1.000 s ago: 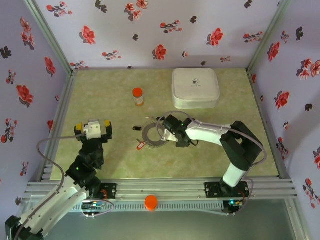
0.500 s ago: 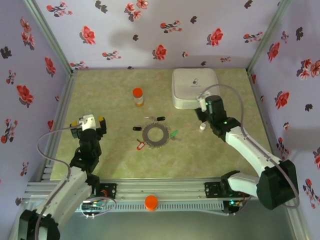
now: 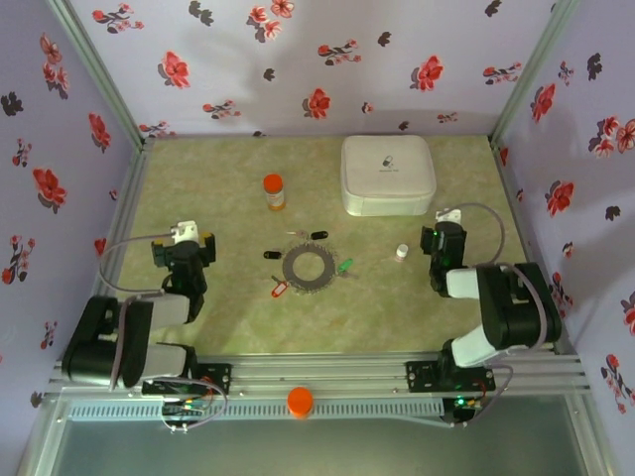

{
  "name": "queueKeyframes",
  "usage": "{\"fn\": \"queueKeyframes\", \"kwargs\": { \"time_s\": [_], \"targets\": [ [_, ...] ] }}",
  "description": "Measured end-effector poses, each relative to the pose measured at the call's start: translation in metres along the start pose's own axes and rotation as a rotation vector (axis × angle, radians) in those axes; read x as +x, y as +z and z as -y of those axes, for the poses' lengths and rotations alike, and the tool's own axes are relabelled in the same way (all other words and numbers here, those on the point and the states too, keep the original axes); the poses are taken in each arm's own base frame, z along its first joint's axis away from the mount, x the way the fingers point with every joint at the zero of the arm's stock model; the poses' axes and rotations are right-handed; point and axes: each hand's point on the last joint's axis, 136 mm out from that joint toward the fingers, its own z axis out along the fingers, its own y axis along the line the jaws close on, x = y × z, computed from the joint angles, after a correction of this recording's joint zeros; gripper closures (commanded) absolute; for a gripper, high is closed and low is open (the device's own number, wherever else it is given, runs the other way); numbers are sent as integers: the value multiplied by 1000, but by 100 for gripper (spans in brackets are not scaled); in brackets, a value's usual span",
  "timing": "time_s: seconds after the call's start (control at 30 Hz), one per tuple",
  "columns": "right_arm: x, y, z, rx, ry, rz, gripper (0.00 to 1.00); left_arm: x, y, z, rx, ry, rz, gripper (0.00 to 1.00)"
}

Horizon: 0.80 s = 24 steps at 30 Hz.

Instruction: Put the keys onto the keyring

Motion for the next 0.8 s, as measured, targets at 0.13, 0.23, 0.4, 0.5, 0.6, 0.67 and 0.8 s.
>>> {"fn": "queueKeyframes", "kwargs": {
  "time_s": [0.13,0.23,0.4,0.5,0.6,0.67,0.8],
  "targets": [
    [-7,5,16,0,98,44,35,-4,18,16,68,3,9,0],
    [-14,5,10,-37,115,70,32,-5,27,9,72,-38,13,0],
    [-16,5,5,-63,128,75,29,-10,41,2,53,-76,1,0],
    [-16,5,4,-67,129,75,28,-21,44,4,63,-91,26,0],
    [-16,5,4,-71,129,74,28,-22,44,5,66,-92,26,0],
    [-16,5,3,-74,128,75,27,-22,44,5,67,-92,26,0],
    [-16,5,3,-77,129,74,25,-19,46,5,83,-93,11,0]
  ]
}}
